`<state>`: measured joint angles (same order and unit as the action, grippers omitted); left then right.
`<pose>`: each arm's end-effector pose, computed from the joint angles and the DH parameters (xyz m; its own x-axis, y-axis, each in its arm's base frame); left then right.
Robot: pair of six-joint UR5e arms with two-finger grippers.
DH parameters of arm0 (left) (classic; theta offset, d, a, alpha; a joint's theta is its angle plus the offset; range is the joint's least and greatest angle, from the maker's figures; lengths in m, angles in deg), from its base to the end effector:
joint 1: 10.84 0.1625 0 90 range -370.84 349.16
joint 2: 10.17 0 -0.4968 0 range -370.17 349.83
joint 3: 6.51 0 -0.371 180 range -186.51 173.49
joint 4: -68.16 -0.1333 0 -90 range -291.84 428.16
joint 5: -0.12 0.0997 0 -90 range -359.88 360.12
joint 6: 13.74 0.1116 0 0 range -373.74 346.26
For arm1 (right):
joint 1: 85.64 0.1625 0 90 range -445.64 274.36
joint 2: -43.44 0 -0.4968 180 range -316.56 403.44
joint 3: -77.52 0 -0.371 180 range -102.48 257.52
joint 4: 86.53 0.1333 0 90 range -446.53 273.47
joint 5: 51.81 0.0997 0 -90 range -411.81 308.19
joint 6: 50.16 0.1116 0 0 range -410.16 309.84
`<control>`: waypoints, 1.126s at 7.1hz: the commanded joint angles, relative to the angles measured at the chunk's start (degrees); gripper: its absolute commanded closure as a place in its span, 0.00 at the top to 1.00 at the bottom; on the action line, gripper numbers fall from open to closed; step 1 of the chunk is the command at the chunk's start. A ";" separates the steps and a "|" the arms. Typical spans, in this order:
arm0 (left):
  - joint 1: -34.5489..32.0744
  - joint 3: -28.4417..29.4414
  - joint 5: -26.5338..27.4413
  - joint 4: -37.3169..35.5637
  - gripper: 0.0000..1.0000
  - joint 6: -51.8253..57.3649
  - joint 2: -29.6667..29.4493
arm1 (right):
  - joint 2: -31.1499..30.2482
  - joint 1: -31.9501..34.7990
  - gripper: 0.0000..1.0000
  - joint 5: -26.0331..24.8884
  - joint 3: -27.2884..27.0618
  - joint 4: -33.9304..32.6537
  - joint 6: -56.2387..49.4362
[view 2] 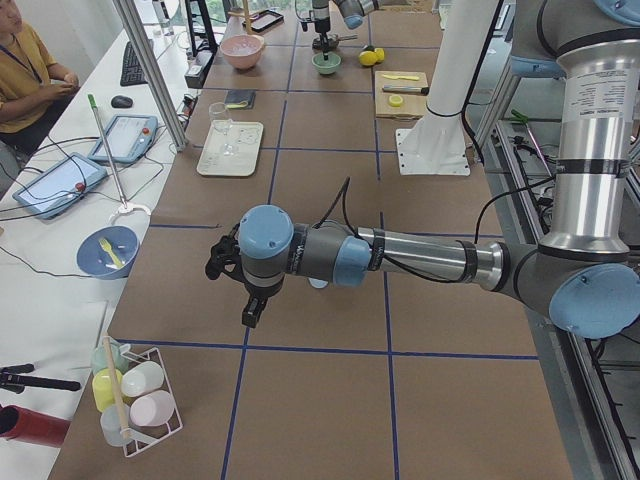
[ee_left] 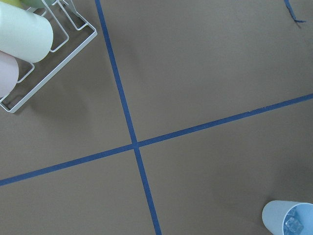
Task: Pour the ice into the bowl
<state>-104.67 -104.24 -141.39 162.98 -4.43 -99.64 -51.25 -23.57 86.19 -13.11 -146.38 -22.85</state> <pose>-0.0776 -0.4713 0.6600 0.6341 0.2773 -0.7218 -0.0378 0.9434 0.3294 -0.1671 -0.4228 0.7071 0.5823 -0.1710 0.7948 0.1728 0.9813 0.0845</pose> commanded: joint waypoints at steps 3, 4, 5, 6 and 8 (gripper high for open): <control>0.05 0.00 -0.07 0.80 1.00 0.00 -0.09 | 2.30 -0.02 0.00 -0.18 -7.33 0.09 14.85; 0.40 0.09 0.10 2.46 1.00 -0.08 -0.09 | 7.36 -1.41 0.00 -0.01 -9.63 0.00 27.49; 2.32 0.00 0.02 2.91 1.00 -0.09 -0.09 | 11.50 -6.13 0.00 -1.23 -11.40 0.00 37.45; 2.86 0.17 0.10 4.05 1.00 -0.35 0.00 | 15.55 -11.39 0.00 -5.59 -12.81 -0.09 46.25; 3.48 0.79 0.19 4.14 1.00 -0.44 0.00 | 26.52 -26.05 0.00 -21.02 -13.35 -0.87 64.63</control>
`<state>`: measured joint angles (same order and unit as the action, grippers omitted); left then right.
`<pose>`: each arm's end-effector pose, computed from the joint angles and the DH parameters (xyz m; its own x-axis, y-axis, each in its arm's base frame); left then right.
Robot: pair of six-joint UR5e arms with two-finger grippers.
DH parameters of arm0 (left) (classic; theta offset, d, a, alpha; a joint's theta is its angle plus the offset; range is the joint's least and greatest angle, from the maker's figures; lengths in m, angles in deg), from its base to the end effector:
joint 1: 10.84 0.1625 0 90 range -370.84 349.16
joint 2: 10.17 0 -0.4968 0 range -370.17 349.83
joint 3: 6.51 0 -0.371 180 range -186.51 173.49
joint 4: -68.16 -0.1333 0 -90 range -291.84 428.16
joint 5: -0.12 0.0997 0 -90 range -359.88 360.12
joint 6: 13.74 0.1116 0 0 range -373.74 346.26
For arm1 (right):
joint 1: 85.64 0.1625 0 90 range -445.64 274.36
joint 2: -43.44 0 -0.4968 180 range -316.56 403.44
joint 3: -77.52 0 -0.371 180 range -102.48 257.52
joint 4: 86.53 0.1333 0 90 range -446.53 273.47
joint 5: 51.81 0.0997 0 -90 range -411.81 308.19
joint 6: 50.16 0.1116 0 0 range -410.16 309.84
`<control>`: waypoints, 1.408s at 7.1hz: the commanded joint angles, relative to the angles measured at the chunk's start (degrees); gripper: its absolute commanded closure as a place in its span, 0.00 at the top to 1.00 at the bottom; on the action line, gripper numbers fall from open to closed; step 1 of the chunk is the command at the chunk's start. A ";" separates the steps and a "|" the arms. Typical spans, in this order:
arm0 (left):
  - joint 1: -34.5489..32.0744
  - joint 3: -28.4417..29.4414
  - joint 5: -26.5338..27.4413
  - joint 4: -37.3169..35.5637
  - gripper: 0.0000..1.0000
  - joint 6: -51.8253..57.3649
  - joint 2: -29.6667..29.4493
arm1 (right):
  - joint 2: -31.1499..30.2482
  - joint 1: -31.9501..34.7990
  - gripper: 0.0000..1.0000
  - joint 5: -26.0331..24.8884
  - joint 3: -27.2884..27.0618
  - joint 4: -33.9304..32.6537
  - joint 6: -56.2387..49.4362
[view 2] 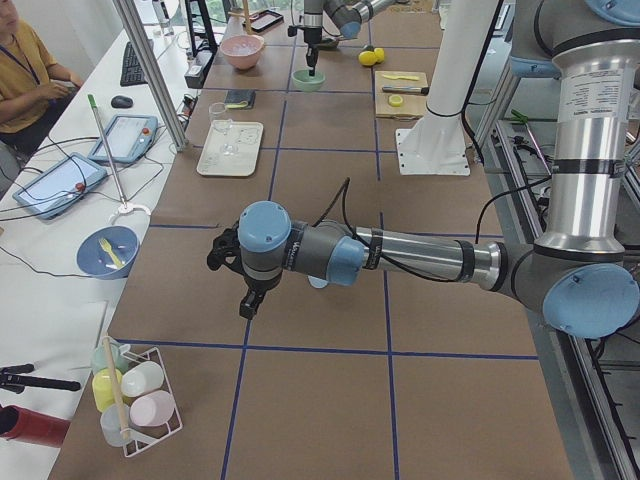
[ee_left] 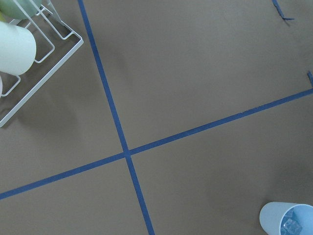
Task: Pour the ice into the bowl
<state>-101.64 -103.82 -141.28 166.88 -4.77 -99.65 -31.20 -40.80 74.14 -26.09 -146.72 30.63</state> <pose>-0.0528 -0.4779 0.6558 0.6212 0.3480 -0.7022 -0.0844 0.9205 0.3816 -0.3671 -0.4606 0.4234 0.3972 0.2122 0.8929 -0.1532 0.9746 -0.1635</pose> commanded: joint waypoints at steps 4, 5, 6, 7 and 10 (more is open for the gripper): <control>0.54 1.24 -0.01 0.67 1.00 0.34 0.10 | 25.05 -21.97 0.00 -23.73 12.09 -6.43 22.20; 0.54 1.25 -0.19 2.59 1.00 0.25 0.97 | 25.51 -22.85 0.00 -25.04 13.50 -6.43 22.31; 1.06 1.25 -0.19 5.74 1.00 0.25 1.15 | 26.21 -22.95 0.00 -25.31 14.56 -6.52 22.65; 4.28 2.03 0.33 10.47 1.00 0.08 1.33 | 25.96 -23.39 0.12 -25.31 14.83 -6.60 22.75; 6.50 2.30 0.34 13.95 1.00 -3.06 1.33 | 26.22 -23.65 1.00 -25.40 14.41 -6.43 26.14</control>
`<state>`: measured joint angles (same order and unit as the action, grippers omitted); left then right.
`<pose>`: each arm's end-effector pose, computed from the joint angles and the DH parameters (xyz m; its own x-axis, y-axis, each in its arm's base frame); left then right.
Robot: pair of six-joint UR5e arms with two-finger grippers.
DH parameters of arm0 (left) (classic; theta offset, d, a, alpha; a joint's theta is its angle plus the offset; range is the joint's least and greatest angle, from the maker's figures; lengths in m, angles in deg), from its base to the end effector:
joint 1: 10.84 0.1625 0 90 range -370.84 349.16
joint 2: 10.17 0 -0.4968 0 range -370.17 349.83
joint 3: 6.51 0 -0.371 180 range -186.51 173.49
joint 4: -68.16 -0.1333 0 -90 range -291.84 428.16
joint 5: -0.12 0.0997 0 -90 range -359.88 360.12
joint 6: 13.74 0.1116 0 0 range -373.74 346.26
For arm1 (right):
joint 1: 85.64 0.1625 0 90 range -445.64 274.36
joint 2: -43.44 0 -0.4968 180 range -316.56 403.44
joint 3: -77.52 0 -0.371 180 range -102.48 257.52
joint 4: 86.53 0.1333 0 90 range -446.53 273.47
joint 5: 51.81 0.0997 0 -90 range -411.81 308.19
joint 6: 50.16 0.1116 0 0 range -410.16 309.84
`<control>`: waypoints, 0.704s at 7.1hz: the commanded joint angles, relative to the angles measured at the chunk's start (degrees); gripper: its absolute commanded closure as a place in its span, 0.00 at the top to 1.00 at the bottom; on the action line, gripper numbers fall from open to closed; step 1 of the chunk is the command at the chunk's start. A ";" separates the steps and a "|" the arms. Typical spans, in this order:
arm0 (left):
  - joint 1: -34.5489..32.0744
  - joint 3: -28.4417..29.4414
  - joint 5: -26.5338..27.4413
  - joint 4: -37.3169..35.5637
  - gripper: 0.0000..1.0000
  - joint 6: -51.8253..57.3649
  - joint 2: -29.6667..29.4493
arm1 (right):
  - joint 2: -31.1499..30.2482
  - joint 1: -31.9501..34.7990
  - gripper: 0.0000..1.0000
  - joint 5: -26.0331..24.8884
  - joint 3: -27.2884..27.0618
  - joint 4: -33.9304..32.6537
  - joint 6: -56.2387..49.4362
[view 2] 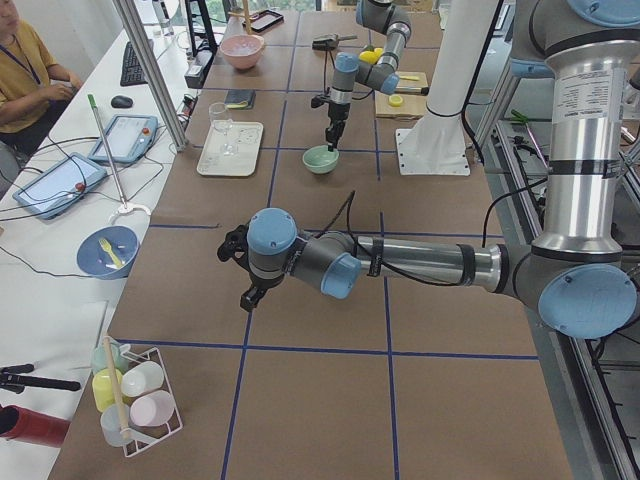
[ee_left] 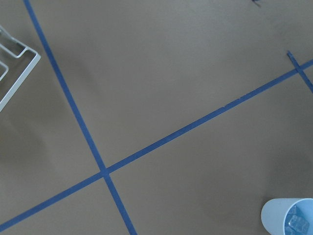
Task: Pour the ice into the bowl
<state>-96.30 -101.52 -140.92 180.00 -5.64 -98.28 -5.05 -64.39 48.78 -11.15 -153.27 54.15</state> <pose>-0.0089 -0.4763 0.6604 0.5847 0.5005 -0.6385 -0.1557 0.8416 0.5171 -0.6632 -0.3789 0.2550 0.3536 0.3982 0.8464 -0.2998 0.9054 -0.3007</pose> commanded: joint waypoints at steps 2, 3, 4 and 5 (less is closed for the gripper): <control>6.62 -1.92 2.59 13.31 1.00 -13.49 -0.21 | -3.94 3.60 1.00 0.31 -10.50 -1.54 2.83; 7.32 -6.28 7.93 15.40 1.00 -13.81 2.74 | -8.24 5.36 1.00 0.49 -16.48 -3.99 2.65; 10.29 -7.63 9.11 15.59 1.00 -17.12 3.47 | -11.15 6.69 1.00 0.49 -19.68 -4.01 2.56; 11.71 -7.47 9.12 20.38 1.00 -24.29 3.82 | -12.31 8.35 1.00 0.57 -20.93 -4.10 2.56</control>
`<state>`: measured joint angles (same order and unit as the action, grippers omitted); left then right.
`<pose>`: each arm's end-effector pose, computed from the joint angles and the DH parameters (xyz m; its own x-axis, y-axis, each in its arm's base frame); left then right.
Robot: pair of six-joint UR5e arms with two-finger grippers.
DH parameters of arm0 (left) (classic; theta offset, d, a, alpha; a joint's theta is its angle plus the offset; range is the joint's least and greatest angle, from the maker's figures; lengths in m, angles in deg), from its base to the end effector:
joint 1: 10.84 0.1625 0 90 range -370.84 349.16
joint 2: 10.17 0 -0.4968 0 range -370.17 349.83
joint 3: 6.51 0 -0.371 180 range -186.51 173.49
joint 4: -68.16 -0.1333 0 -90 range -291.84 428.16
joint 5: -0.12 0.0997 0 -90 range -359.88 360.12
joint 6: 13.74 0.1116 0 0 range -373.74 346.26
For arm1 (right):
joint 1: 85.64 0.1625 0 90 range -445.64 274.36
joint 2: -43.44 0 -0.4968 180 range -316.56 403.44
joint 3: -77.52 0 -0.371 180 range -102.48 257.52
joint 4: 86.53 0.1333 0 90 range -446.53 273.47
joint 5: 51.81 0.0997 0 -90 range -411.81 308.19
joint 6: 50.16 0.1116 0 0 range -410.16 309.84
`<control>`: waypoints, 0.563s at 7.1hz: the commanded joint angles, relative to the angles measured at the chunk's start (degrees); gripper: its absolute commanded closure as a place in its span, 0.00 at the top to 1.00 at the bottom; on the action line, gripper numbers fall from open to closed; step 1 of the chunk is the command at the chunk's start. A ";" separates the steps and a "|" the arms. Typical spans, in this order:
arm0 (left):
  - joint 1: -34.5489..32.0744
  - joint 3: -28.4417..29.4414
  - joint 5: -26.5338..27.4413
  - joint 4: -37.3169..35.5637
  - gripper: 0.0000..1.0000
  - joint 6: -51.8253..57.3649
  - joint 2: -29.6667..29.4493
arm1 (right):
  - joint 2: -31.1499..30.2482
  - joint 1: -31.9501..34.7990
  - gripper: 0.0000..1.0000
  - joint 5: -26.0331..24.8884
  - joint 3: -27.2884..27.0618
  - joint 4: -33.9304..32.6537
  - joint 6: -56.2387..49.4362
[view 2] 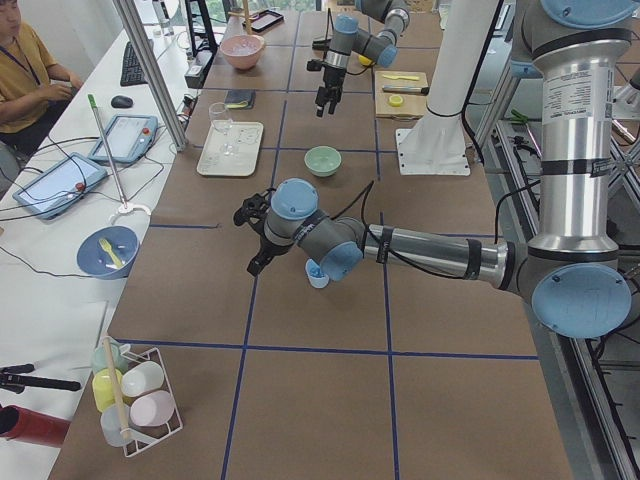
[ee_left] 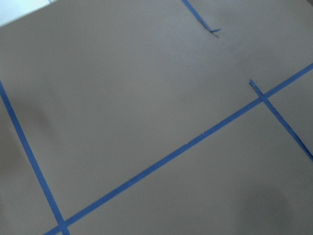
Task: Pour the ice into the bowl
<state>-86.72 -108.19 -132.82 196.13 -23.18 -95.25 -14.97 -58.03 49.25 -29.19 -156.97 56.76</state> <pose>0.0552 -0.4544 0.6017 0.6134 0.5218 -0.5928 -0.0737 0.7852 0.6149 -0.5206 -0.3986 0.2576 0.2329 0.4442 0.8651 -0.3817 0.8600 -0.3387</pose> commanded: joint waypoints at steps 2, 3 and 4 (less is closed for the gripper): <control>4.23 -1.58 1.55 8.51 1.00 -9.99 1.84 | -5.47 4.54 1.00 0.27 -4.20 -0.31 -0.30; 8.51 -1.84 9.56 13.30 1.00 -13.55 3.85 | -6.01 5.60 1.00 0.62 -4.38 -0.40 -0.39; 12.47 -1.24 17.29 23.53 0.99 -21.07 8.74 | -6.10 6.22 1.00 1.06 -4.30 -0.40 -0.39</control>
<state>-78.75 -109.78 -123.81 210.30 -37.38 -90.88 -20.61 -52.80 49.86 -33.39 -157.34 56.41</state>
